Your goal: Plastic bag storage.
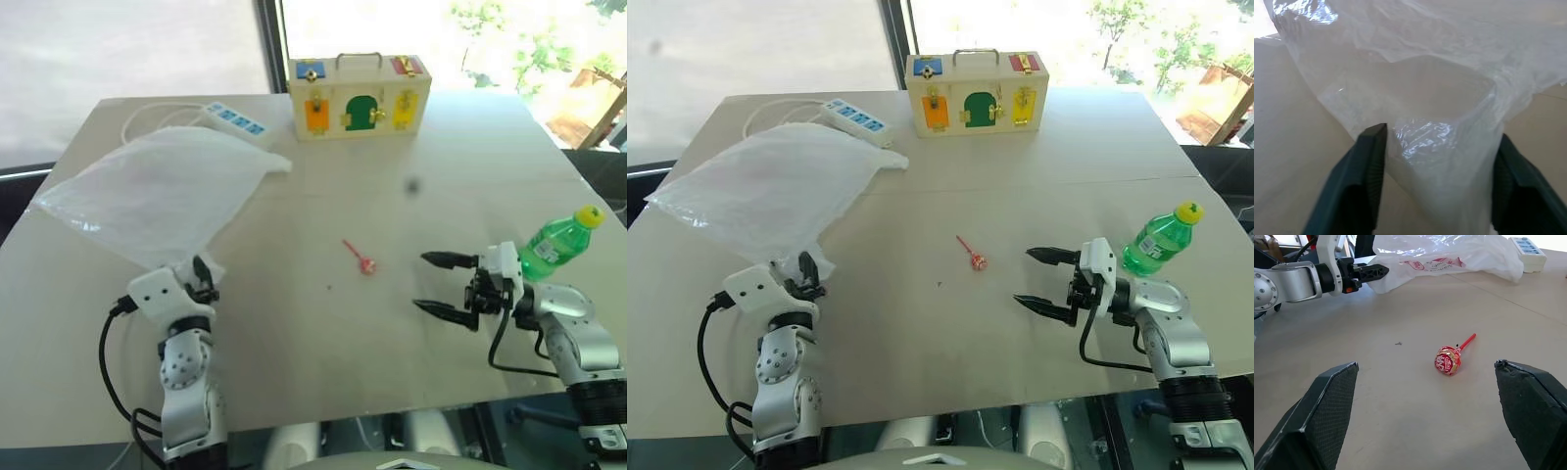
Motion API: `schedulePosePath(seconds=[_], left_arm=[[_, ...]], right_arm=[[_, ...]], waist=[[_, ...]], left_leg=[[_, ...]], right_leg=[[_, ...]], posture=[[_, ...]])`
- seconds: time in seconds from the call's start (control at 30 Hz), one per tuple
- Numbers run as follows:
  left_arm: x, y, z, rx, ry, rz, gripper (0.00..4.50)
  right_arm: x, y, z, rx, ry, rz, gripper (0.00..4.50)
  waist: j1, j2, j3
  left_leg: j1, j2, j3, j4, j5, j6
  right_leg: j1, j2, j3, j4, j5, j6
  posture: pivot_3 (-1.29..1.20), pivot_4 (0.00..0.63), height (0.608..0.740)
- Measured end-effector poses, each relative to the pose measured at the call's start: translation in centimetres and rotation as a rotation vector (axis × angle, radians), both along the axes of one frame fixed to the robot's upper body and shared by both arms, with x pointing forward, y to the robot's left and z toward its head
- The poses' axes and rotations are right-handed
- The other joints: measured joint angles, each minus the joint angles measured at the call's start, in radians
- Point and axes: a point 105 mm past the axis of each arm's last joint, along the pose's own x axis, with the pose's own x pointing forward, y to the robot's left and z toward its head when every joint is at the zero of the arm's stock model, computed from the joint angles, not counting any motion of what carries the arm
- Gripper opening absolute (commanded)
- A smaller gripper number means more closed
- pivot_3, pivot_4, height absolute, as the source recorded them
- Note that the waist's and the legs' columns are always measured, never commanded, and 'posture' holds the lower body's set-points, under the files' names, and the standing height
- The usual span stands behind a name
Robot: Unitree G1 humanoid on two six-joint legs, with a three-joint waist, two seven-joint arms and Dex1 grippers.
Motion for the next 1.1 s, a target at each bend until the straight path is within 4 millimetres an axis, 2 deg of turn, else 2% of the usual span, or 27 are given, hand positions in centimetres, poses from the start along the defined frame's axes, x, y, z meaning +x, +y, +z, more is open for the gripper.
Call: schedulePosePath(seconds=[0.13,0.23,0.4,0.5,0.6,0.7,0.8,0.83,0.93,0.97,1.0,1.1], left_arm=[[0.0,0.0,0.0,0.0,-0.002,0.0,0.03],[0.1,-0.3,0.1,-0.005,-0.006,-0.02,0.03],[0.7,-2.6,1.1,-0.024,-0.048,-0.174,0.03],[0.7,-3.9,2.0,-0.013,-0.065,-0.262,0.03],[0.6,-4.4,2.2,-0.025,-0.07,-0.306,0.03],[0.3,-5.0,2.2,-0.039,-0.067,-0.354,0.0],[0.2,-5.6,2.3,-0.056,-0.072,-0.393,0.0],[0.2,-5.7,2.3,-0.06,-0.071,-0.398,0.0],[0.2,-5.8,2.3,-0.067,-0.074,-0.412,0.0],[0.2,-5.8,2.3,-0.068,-0.074,-0.417,0.0],[0.3,-5.9,2.3,-0.071,-0.076,-0.422,0.0],[0.3,-6.1,2.4,-0.077,-0.081,-0.446,0.0]], right_arm=[[0.1,0.5,-0.1,0.003,-0.004,0.0,4.5],[1.0,2.0,-0.5,-0.042,-0.018,-0.031,4.5],[2.3,6.4,-1.8,-0.208,-0.043,-0.067,4.5],[3.0,7.9,-2.6,-0.26,-0.032,-0.109,4.5],[3.1,8.1,-2.8,-0.264,-0.022,-0.119,4.5],[3.7,7.8,-3.2,-0.287,-0.007,-0.168,3.67],[4.3,7.7,-3.3,-0.292,0.013,-0.208,2.26],[4.4,7.7,-3.3,-0.294,0.015,-0.218,1.65],[5.1,7.7,-3.2,-0.296,0.012,-0.247,0.42],[5.1,7.8,-3.1,-0.291,0.013,-0.25,0.13],[5.1,8.0,-3.1,-0.283,0.014,-0.251,0.06],[5.1,8.2,-3.2,-0.273,0.034,-0.252,0.06]], waist=[[0.0,0.0,0.0],[-0.002,0.0,0.0],[0.0,0.0,0.0],[0.001,0.0,0.0],[0.001,0.0,0.0],[-0.002,0.0,0.0],[-0.002,0.0,0.0],[-0.002,0.0,0.0],[-0.002,0.0,0.0],[-0.002,0.0,0.0],[-0.002,0.0,0.0],[-0.001,0.0,0.0]], left_leg=[[0.0,0.0,0.0,0.0,0.0,0.0],[0.0,0.0,0.0,0.0,0.0,0.0],[0.0,0.0,0.0,0.0,0.0,-0.001],[0.0,0.0,0.0,0.001,0.001,-0.001],[0.0,0.0,0.0,0.001,0.0,-0.001],[0.0,0.0,0.0,0.001,0.0,-0.001],[0.0,0.0,0.0,0.001,0.0,-0.001],[0.0,0.0,0.0,0.001,0.0,-0.001],[0.0,0.0,0.0,0.001,0.0,-0.001],[0.0,0.0,0.0,0.001,0.0,-0.001],[0.0,0.0,0.0,0.001,0.0,-0.001],[0.0,0.0,0.0,0.001,0.0,-0.001]], right_leg=[[0.0,0.0,0.0,0.0,0.0,0.0],[0.0,0.0,0.0,0.001,0.0,0.0],[-0.002,0.0,0.0,0.004,0.0,0.0],[-0.002,-0.001,0.0,0.004,0.0,-0.001],[-0.002,-0.001,0.0,0.004,0.0,-0.001],[-0.002,-0.001,0.0,0.004,-0.001,-0.001],[-0.002,0.0,0.0,0.004,-0.001,-0.001],[-0.002,0.0,0.0,0.004,-0.001,-0.001],[-0.002,0.0,0.0,0.004,-0.001,-0.001],[-0.002,0.0,0.0,0.004,-0.001,-0.001],[-0.002,0.0,0.0,0.004,-0.001,-0.001],[-0.002,0.0,0.0,0.004,-0.001,-0.001]], posture=[[0.0,0.15,0.74],[0.0,0.15,0.74],[0.0,0.15,0.74],[0.0,0.15,0.74],[0.0,0.15,0.74],[0.0,0.15,0.74],[0.0,0.15,0.74],[0.0,0.15,0.74],[0.0,0.15,0.74],[0.0,0.15,0.74],[0.0,0.15,0.74],[0.0,0.15,0.74]])
